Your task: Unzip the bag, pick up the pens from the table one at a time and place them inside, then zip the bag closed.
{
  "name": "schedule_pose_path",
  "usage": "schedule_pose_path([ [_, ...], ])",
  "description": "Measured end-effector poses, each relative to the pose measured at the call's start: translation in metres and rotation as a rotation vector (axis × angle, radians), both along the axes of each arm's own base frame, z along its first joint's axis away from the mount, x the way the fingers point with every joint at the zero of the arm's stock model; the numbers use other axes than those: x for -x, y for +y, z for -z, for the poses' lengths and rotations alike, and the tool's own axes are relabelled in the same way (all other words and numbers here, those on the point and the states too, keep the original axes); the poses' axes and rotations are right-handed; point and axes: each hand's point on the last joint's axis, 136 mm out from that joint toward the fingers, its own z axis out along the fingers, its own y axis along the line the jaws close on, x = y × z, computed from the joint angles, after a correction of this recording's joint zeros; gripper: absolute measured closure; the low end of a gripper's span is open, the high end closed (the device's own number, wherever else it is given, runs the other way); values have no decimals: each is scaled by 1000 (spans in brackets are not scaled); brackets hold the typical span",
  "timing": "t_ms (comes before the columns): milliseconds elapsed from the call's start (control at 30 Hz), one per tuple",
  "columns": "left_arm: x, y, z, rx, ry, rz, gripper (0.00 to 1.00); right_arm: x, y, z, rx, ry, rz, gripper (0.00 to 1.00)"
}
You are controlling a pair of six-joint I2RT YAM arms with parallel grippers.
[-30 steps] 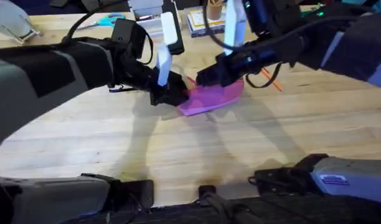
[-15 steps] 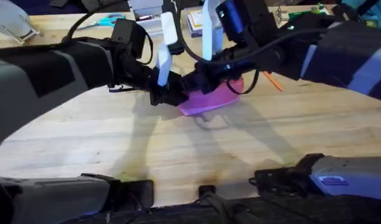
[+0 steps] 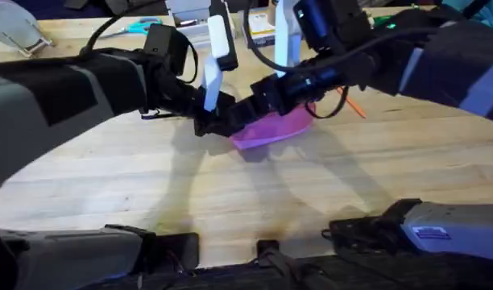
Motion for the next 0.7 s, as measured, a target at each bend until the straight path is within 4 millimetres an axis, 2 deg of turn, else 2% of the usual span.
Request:
schedule_pose_path([
  [200,0,0,0,0,-2,0,957,10,-23,-10,51,-9,15,5],
  [433,0,0,0,-1,-2,0,948,8,-45,-23,157,-113,26,4],
  [467,-1,0,0,-1,-8,4,872,7,-46,-26,163,-130,23,4],
  [633,0,0,0,3,-4,3,91,7,-50,-36,174,-198,8,4],
  [700,0,0,0,3,-1,1,14,6,-51,-40,176,-218,3,4],
])
